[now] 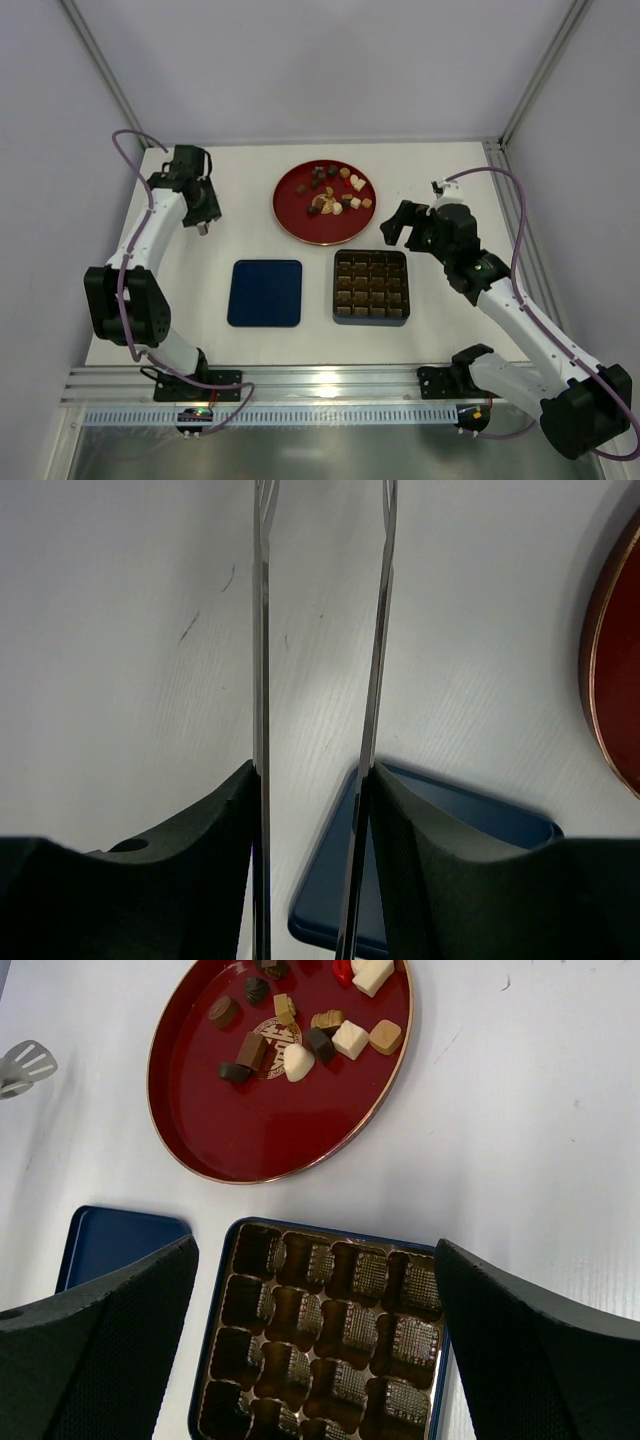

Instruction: Pack the chocolate

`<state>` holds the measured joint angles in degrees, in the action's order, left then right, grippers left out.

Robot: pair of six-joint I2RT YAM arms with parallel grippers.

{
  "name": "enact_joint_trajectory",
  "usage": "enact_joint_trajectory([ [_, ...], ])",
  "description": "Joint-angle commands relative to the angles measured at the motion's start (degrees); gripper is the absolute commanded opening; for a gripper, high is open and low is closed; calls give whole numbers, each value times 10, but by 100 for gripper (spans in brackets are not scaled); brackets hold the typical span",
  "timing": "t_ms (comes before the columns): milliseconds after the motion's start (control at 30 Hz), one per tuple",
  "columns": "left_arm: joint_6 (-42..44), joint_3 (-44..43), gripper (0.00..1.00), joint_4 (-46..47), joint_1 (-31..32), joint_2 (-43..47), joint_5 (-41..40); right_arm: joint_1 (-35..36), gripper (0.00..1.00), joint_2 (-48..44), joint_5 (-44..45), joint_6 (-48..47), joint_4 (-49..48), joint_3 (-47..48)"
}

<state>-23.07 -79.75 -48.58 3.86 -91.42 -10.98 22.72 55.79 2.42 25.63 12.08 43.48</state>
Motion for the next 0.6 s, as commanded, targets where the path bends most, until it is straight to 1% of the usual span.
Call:
enact_joint_trajectory([
  [0,14,-35,46,-28,11,33,-11,2,100,5,7,-3,-20,9],
  [233,15,-79,46,-68,42,42,3,2,100,5,10,-3,-17,13],
  [333,13,-102,47,-80,70,41,4,2,100,5,11,-4,-16,13],
  [367,8,-121,47,-87,91,38,8,2,100,5,13,-6,-14,13],
  [500,-3,-149,47,-93,123,28,20,1,100,2,16,-7,-9,14],
  [567,-6,-171,47,-98,153,13,21,2,100,0,19,-8,-6,14],
])
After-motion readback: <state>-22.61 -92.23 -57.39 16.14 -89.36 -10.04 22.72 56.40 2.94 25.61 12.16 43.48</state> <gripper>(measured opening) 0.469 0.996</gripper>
